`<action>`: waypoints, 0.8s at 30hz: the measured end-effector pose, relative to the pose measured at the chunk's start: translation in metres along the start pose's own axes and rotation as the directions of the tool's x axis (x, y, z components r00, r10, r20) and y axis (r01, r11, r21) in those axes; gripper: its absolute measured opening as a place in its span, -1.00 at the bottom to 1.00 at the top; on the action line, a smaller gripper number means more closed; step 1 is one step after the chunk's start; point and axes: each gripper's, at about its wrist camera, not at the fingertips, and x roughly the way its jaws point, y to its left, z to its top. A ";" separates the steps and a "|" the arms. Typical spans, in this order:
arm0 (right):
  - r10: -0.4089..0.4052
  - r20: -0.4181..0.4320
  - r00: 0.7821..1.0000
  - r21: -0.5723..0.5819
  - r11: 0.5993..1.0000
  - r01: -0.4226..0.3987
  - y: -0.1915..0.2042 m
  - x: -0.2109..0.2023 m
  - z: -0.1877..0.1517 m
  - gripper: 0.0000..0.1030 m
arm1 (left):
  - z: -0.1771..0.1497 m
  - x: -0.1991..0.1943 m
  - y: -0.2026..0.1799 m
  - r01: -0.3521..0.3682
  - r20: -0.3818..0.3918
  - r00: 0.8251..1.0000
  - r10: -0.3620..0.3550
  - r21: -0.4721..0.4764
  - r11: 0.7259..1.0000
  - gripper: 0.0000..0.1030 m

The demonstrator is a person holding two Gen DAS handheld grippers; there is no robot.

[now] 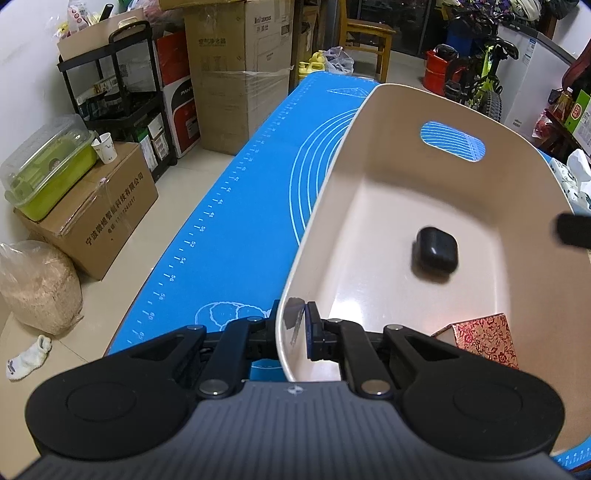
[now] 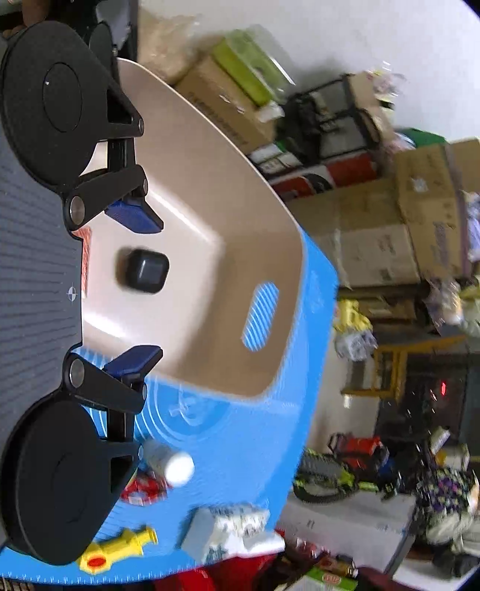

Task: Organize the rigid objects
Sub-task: 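Carry the black earbud case into the bin with the right tool and release, then move the right tool to the green bottle and grasp it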

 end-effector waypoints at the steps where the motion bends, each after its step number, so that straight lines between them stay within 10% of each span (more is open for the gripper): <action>1: -0.004 0.011 1.000 0.017 1.000 0.004 -0.008 -0.004 0.001 0.47 | 0.000 0.000 0.000 0.000 0.000 1.000 0.000 -0.001 1.000 -0.75; 11: -0.110 -0.036 0.993 0.148 0.982 0.114 -0.088 -0.005 -0.026 0.50 | 0.000 -0.001 -0.001 0.001 0.000 1.000 -0.001 -0.002 1.000 -0.75; 24: -0.095 -0.184 0.978 0.183 0.975 0.129 -0.102 0.037 -0.084 0.46 | -0.001 0.000 -0.001 -0.001 0.002 1.000 0.001 0.000 1.000 -0.74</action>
